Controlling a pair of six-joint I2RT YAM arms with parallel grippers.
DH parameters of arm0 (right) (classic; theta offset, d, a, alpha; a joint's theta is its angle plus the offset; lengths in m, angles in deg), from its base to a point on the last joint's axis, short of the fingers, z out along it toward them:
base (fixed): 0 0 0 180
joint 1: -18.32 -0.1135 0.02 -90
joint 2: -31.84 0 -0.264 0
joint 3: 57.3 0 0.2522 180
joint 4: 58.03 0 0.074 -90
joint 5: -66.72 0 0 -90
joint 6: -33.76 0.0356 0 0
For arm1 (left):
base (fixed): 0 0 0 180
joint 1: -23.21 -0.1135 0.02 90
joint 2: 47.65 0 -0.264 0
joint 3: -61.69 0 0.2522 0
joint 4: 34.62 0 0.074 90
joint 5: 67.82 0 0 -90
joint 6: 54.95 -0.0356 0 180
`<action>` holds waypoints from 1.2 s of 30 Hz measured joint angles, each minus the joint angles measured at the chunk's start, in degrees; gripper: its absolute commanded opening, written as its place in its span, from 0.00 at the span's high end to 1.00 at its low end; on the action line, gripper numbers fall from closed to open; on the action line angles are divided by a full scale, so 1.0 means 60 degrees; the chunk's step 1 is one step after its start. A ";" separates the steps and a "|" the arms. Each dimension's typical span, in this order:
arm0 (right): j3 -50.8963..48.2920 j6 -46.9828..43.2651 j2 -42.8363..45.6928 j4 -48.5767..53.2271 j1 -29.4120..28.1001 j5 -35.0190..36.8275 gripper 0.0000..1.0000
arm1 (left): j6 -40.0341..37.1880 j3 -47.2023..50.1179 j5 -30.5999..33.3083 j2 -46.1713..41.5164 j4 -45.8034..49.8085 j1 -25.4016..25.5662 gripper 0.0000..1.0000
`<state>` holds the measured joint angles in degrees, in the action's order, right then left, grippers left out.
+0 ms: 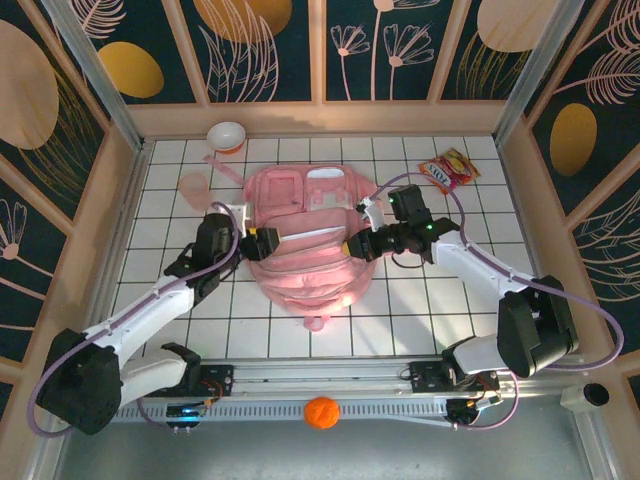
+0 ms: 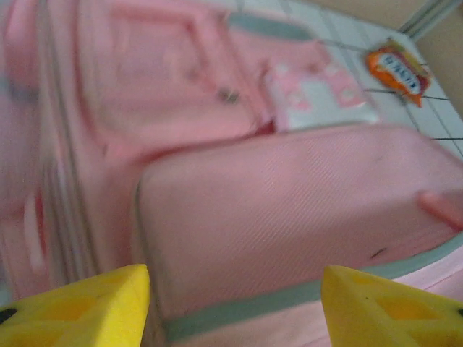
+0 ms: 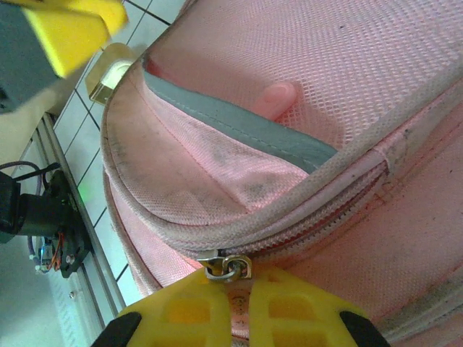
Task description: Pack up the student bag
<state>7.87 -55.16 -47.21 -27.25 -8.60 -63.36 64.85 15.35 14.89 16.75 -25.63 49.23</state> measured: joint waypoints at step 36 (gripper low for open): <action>0.0226 0.2860 -0.0175 -0.0393 -0.2670 0.0863 1.00 | 0.6145 0.0372 0.1027 0.1198 -0.2171 0.0299 1.00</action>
<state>9.23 -38.00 -48.26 -29.61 -24.62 -58.18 101.72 17.58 21.05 23.94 -38.66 51.03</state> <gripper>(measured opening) 0.086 0.053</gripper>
